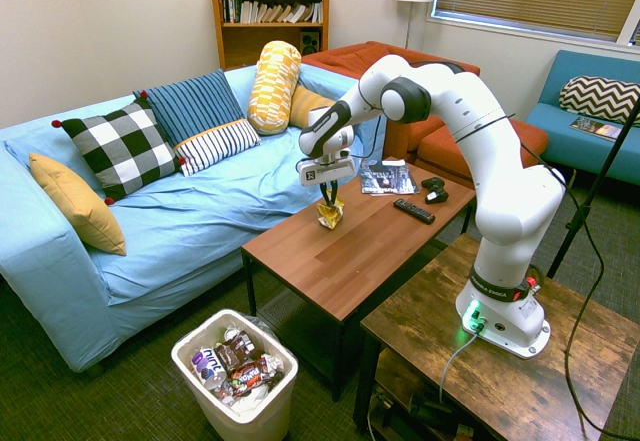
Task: Throw the chip bag in the trash bin
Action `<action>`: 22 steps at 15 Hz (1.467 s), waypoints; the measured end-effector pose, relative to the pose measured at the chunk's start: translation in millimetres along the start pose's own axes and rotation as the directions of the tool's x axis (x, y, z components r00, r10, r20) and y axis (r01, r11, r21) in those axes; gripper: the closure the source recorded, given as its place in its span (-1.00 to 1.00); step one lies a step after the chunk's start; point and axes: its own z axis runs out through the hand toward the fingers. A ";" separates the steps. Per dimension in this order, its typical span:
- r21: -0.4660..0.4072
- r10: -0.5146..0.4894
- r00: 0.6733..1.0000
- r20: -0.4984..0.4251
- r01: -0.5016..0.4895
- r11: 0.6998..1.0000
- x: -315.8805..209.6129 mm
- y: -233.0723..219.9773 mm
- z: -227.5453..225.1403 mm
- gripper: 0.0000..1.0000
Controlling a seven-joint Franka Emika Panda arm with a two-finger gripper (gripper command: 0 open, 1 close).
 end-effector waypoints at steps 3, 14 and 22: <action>0.017 -0.008 1.000 -0.003 0.008 1.000 5.4 10.0 -6.6 1.00; 0.154 -0.323 0.925 -0.201 0.355 0.922 -220.1 57.7 -161.9 1.00; 0.069 -0.564 0.767 -0.305 0.609 0.791 -480.0 57.6 -117.6 1.00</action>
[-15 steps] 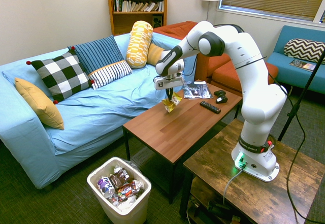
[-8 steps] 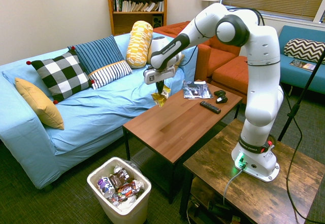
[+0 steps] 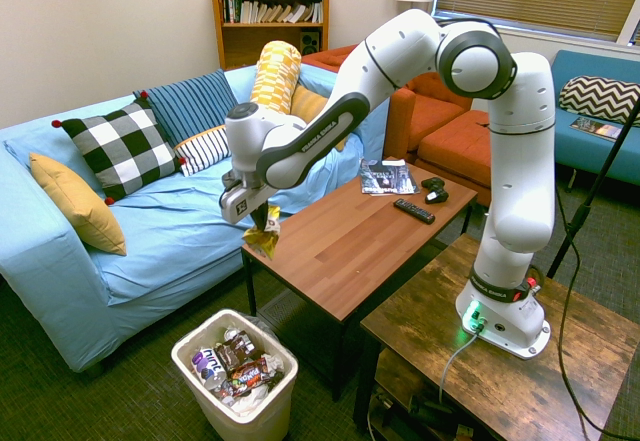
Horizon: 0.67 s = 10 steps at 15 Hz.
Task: Throw the chip bag in the trash bin
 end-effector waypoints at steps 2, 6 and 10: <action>-0.023 -0.066 0.998 -0.007 0.066 0.998 -47.3 -30.4 13.5 1.00; -0.082 -0.176 0.984 -0.002 0.175 0.981 -123.6 -65.7 57.9 -1.00; -0.114 -0.207 0.978 -0.006 0.206 0.972 -143.5 -80.8 82.3 -1.00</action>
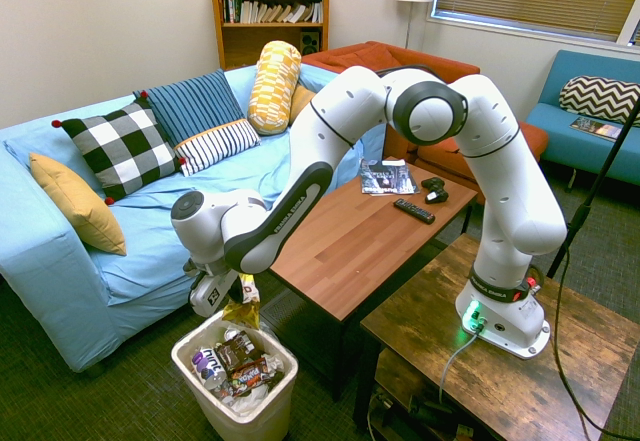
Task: Throw the chip bag in the trash bin
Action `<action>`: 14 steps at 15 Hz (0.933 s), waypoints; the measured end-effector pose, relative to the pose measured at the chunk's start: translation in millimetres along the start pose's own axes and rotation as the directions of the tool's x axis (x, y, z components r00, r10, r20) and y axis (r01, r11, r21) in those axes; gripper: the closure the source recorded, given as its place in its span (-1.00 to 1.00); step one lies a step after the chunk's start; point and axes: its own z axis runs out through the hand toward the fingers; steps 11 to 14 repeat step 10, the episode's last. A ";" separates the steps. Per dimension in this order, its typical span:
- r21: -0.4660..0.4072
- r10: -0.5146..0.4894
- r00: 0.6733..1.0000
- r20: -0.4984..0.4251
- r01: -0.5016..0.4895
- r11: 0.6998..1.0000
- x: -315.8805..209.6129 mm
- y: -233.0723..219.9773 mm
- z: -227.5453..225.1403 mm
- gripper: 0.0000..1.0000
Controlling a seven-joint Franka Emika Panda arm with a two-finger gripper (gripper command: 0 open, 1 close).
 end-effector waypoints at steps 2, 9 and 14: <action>0.003 -0.004 1.000 -0.006 0.004 1.000 0.0 -3.8 -2.9 -1.00; 0.004 0.007 1.000 -0.008 -0.007 1.000 2.1 -11.7 -4.6 -1.00; 0.004 0.011 1.000 -0.009 -0.011 1.000 4.2 -11.3 -4.4 -1.00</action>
